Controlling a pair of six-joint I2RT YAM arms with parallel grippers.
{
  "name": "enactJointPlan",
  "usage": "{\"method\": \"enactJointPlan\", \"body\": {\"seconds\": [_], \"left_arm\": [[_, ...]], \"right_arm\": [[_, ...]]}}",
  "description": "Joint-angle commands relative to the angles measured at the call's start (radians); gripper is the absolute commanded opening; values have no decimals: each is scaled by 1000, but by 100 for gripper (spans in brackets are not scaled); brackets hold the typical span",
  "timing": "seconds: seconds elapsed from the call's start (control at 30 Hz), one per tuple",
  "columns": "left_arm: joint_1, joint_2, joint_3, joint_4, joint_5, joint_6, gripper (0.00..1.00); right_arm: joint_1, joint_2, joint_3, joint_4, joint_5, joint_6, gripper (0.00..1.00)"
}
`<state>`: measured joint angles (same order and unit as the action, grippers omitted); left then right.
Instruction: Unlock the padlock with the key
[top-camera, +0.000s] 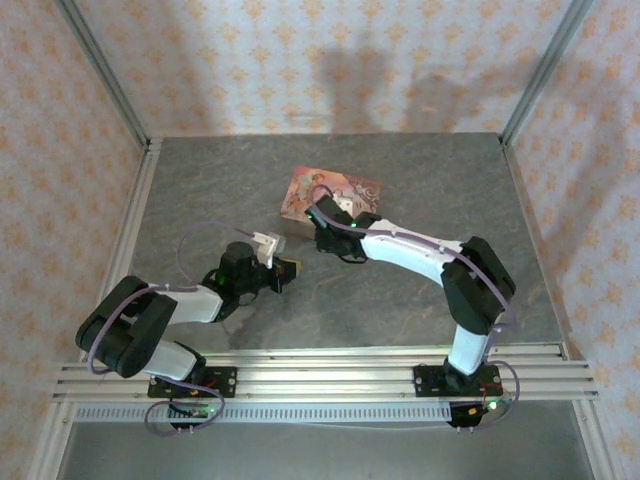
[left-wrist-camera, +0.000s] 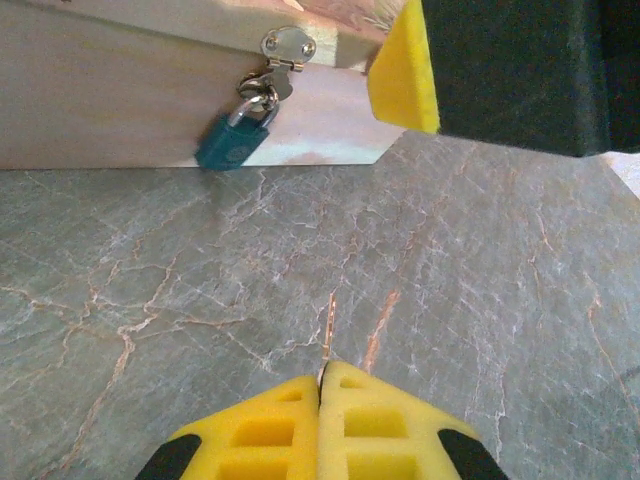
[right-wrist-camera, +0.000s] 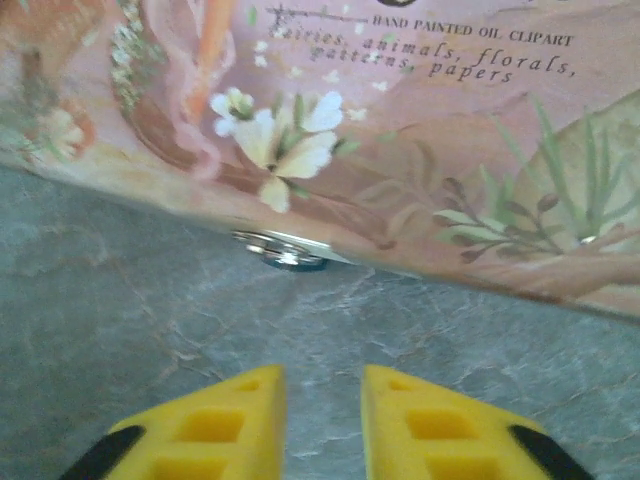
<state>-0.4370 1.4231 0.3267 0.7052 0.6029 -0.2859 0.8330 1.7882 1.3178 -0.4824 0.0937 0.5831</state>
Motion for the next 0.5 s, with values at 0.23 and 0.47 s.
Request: {"method": "enactJointPlan", "body": {"seconds": [0.23, 0.47], "left_arm": [[-5, -109, 25, -136, -21, 90, 0], [-5, -163, -1, -169, -23, 116, 0]], "right_arm": [[83, 219, 179, -105, 278, 184, 53], [83, 313, 253, -103, 368, 183, 53]]}}
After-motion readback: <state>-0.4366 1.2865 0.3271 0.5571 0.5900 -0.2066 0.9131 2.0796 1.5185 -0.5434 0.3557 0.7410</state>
